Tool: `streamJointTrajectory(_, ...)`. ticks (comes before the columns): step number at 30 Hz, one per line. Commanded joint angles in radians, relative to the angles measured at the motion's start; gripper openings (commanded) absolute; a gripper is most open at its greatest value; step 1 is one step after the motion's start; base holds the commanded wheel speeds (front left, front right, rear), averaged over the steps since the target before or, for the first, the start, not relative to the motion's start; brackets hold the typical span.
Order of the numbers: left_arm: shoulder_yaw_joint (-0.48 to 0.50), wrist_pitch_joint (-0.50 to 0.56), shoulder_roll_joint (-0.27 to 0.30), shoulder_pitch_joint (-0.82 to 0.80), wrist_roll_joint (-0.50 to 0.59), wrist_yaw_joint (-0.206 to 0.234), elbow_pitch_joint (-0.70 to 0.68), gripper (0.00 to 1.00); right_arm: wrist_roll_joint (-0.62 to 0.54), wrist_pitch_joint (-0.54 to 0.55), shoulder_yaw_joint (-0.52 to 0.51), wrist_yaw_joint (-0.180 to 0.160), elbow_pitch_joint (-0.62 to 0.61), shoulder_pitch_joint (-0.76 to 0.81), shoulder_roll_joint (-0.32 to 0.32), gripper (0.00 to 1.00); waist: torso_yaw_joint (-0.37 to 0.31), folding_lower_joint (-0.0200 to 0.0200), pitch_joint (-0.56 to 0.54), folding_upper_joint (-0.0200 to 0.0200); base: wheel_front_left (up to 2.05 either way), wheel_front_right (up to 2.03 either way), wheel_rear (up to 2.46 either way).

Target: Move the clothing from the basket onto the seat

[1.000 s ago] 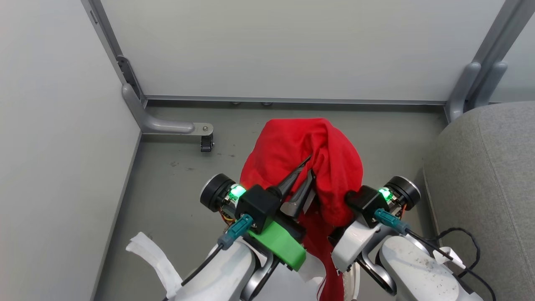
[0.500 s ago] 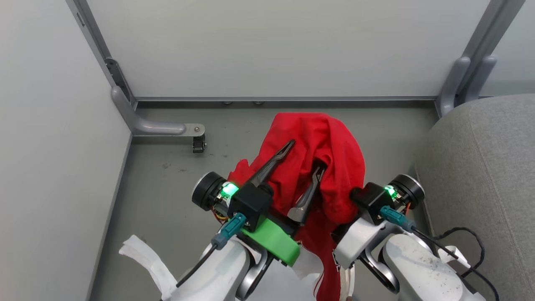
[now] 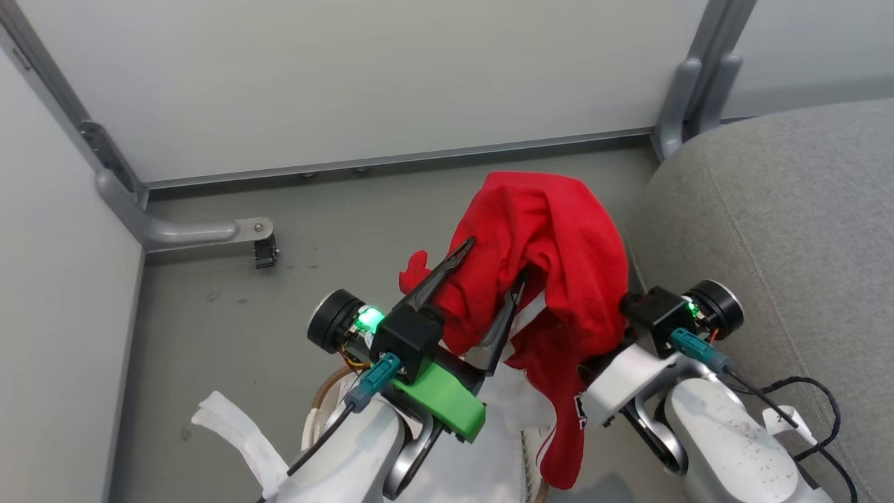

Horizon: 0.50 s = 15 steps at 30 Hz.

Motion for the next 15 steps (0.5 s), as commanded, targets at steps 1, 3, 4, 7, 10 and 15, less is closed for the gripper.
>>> streamJointTrajectory(1, 0.006, -0.003, 0.001, 0.009, 0.014, -0.006, 0.008, 1.0, -0.006, -0.002, -0.017, -0.001, -0.01, 0.013, -0.001, 0.0, -0.081, 0.0, 0.022, 0.0, 0.0, 0.0, 0.0)
streamJointTrajectory(3, 0.019, -0.004, 0.001, 0.011, 0.019, -0.009, 0.014, 1.0, -0.013, -0.002, -0.038, -0.001, -0.017, 0.023, 0.002, 0.0, -0.124, 0.0, 0.031, 0.0, 0.0, 0.0, 0.0)
streamJointTrajectory(4, 0.024, -0.004, 0.001, 0.012, 0.018, -0.011, 0.016, 1.0, -0.016, -0.002, -0.052, -0.001, -0.021, 0.025, 0.003, 0.0, -0.14, 0.0, 0.036, 0.0, 0.0, 0.0, 0.0)
streamJointTrajectory(7, 0.038, -0.004, 0.003, 0.009, 0.028, -0.016, 0.024, 1.0, -0.021, -0.002, -0.069, -0.001, -0.031, 0.035, 0.008, 0.0, -0.198, 0.0, 0.046, 0.0, 0.0, 0.0, 0.0)
streamJointTrajectory(10, 0.044, -0.004, 0.003, 0.004, 0.037, -0.023, 0.031, 1.0, -0.025, -0.002, -0.093, -0.001, -0.041, 0.048, 0.01, 0.0, -0.253, 0.0, 0.052, 0.0, 0.0, 0.0, 0.0)
streamJointTrajectory(15, 0.061, -0.004, 0.003, 0.01, 0.05, -0.029, 0.034, 1.0, -0.031, -0.002, -0.111, -0.001, -0.052, 0.061, 0.02, 0.0, -0.344, 0.0, 0.054, 0.0, 0.0, 0.0, 0.0)
